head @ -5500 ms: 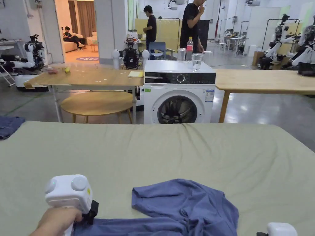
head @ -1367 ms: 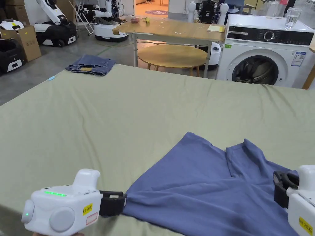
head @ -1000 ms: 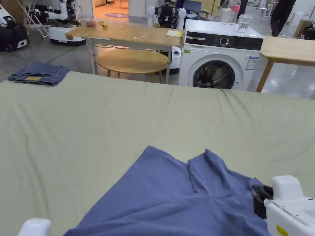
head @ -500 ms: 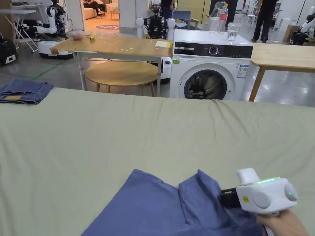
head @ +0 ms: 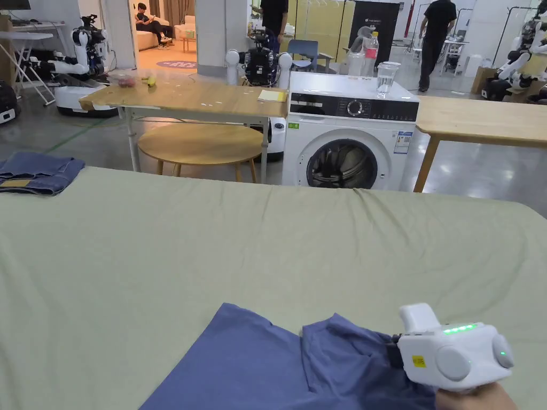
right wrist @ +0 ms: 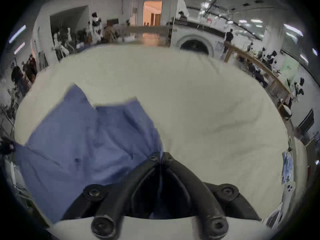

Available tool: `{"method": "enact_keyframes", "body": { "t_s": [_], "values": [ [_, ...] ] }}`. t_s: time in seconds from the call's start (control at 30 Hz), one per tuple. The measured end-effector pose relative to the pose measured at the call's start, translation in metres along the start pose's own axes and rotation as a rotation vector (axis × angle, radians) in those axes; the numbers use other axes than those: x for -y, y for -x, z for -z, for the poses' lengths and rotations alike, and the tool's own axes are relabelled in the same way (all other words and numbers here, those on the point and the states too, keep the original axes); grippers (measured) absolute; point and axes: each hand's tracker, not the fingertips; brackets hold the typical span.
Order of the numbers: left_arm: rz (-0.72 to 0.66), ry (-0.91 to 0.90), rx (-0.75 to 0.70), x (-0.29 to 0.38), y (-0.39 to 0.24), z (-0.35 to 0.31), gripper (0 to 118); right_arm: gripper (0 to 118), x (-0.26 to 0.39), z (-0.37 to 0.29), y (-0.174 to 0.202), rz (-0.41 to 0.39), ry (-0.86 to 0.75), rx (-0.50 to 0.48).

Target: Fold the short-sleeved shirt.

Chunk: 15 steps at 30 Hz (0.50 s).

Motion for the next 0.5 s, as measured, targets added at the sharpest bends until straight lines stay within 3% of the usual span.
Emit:
{"method": "enact_keyframes", "body": {
  "t_s": [0.23,0.5],
  "values": [
    [-0.043,-0.200,-0.046,-0.054,-0.006,-0.003,4,0,-0.038,-0.137,0.005,-0.011,-0.302,0.047],
    [-0.018,-0.400,-0.096,-0.186,-0.019,-0.039,4,0,-0.101,-0.254,-0.003,-0.036,-0.564,0.154]
  ]
}}
